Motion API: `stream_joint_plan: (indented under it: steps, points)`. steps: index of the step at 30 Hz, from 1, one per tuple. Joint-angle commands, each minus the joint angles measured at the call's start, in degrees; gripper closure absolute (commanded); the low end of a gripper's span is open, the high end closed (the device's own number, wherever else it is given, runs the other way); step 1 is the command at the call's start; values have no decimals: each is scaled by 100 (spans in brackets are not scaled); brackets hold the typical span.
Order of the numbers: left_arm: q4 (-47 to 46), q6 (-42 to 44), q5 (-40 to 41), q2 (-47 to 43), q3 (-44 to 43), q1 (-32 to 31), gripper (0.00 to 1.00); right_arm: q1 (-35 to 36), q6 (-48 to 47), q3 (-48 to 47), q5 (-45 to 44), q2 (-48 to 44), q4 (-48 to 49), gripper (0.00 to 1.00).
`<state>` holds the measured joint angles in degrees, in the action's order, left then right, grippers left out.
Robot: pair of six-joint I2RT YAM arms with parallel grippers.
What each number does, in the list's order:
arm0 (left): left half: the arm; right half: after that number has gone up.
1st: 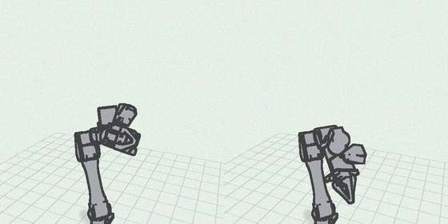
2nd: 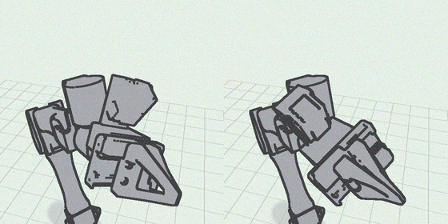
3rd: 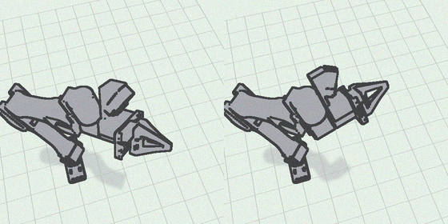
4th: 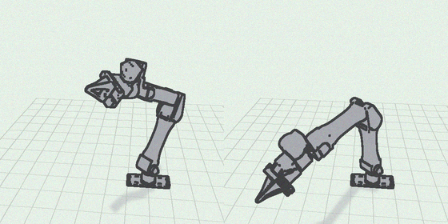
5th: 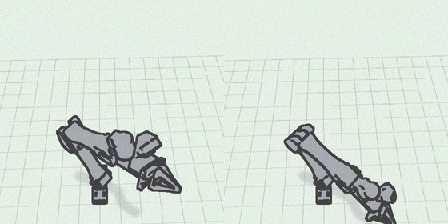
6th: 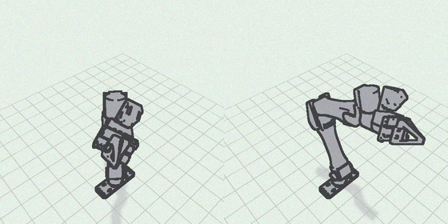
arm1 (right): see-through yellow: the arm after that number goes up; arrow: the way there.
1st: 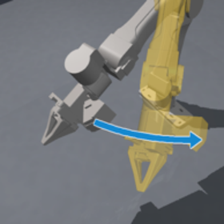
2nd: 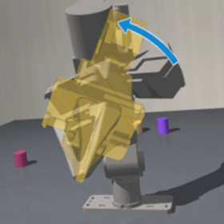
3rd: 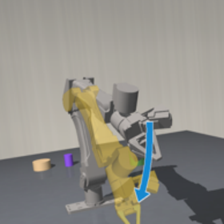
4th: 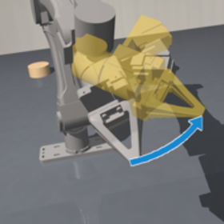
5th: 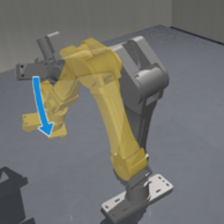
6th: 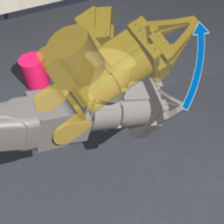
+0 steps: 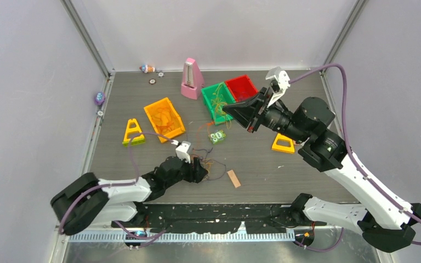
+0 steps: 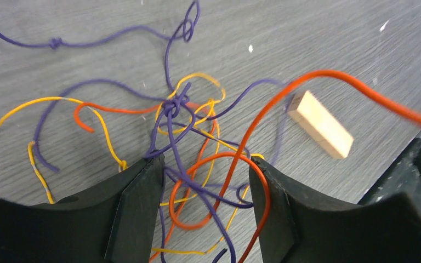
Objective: Untangle the cables
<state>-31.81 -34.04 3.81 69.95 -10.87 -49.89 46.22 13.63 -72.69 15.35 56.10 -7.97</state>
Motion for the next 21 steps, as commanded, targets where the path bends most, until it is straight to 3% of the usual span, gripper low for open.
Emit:
stream_joint_plan:
  steps: [1,6,12,16,21]
  points:
    - [698,90,371,-1153,-151,-21,39,-53,-312,16,-491,-40,-271,95]
    - [2233,708,742,-2566,-659,-13,28,-53,-250,453,-523,-79,-238,95]
    - [3764,1302,1095,-3179,-1472,-12,19,-73,-181,940,-584,-155,-172,95]
    - [4029,1440,1045,-3404,-1774,-12,9,-67,-172,1123,-566,-94,-161,95]
    - [3418,2063,156,-3300,-1983,-12,7,-68,-167,1230,135,144,-79,95]
